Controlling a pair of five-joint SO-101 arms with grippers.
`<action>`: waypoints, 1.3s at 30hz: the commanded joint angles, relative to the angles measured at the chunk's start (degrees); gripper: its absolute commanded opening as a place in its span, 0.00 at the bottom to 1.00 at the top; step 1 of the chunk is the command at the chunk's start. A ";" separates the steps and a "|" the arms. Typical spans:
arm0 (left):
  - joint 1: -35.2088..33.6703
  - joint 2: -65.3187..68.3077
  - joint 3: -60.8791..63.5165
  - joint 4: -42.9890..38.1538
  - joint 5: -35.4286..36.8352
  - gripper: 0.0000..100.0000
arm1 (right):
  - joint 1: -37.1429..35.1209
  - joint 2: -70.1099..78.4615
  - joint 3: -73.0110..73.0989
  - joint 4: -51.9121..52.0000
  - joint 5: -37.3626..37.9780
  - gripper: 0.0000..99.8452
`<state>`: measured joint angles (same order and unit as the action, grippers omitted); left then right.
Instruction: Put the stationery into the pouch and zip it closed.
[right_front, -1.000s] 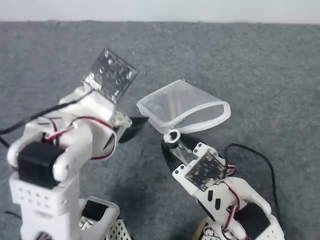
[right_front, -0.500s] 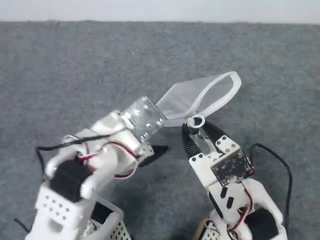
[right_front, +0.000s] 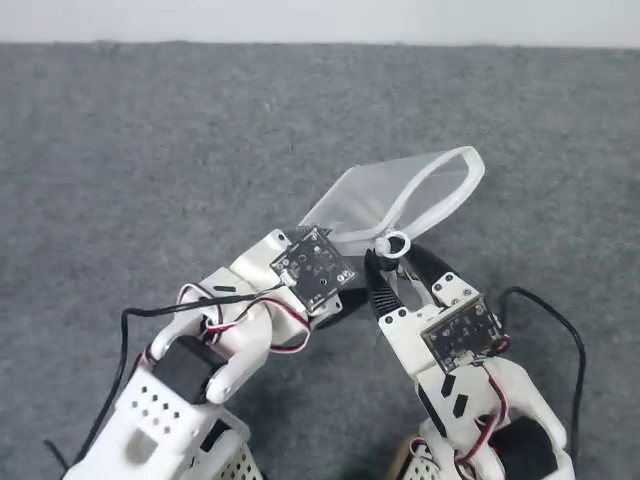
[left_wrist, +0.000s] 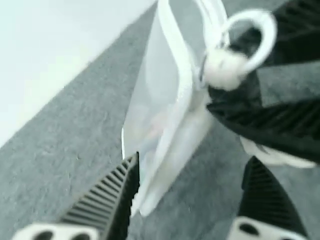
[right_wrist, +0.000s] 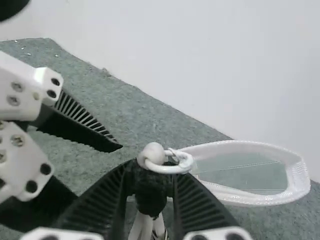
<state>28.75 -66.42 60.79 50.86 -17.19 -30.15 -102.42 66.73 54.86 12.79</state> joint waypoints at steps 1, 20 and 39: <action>-0.09 -1.58 0.66 -6.33 0.97 0.31 | 0.31 -1.63 -5.10 0.13 -0.70 0.00; 5.54 -1.85 19.65 -42.64 5.27 0.13 | -5.85 -1.54 -7.12 3.82 -2.73 0.00; 4.66 -2.02 22.11 -38.07 5.10 0.01 | 11.56 -1.45 1.05 -13.14 -3.08 0.01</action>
<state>34.73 -67.56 83.82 10.24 -12.88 -21.36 -102.68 67.87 46.51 10.33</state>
